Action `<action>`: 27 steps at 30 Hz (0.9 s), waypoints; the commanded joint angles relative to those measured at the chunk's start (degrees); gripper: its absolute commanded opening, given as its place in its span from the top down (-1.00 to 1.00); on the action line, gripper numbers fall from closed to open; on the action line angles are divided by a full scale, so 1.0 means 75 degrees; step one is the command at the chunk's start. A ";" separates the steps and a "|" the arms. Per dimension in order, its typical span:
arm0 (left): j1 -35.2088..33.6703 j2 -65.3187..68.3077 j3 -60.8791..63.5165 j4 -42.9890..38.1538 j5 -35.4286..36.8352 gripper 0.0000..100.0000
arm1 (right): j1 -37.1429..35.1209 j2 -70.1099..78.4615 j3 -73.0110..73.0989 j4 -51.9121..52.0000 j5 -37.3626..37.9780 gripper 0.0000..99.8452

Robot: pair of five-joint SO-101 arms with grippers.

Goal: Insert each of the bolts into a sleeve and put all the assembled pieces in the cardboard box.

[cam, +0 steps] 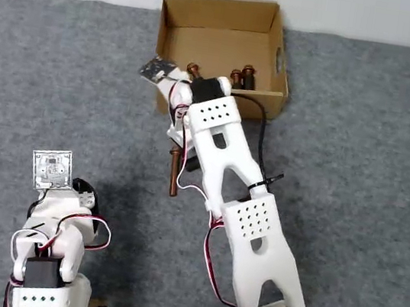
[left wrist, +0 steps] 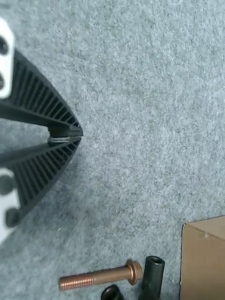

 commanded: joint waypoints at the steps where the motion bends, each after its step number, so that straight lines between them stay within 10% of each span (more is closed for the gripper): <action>1: -0.0070 -0.0023 -0.0018 -0.0164 -0.0070 0.99 | -0.0088 -0.0205 -0.0340 -0.0322 0.0668 0.70; 27: -0.0070 -0.0023 -0.0018 -0.0176 -0.0070 0.99 | -0.0580 0.0475 -0.0363 -0.0674 0.1172 0.99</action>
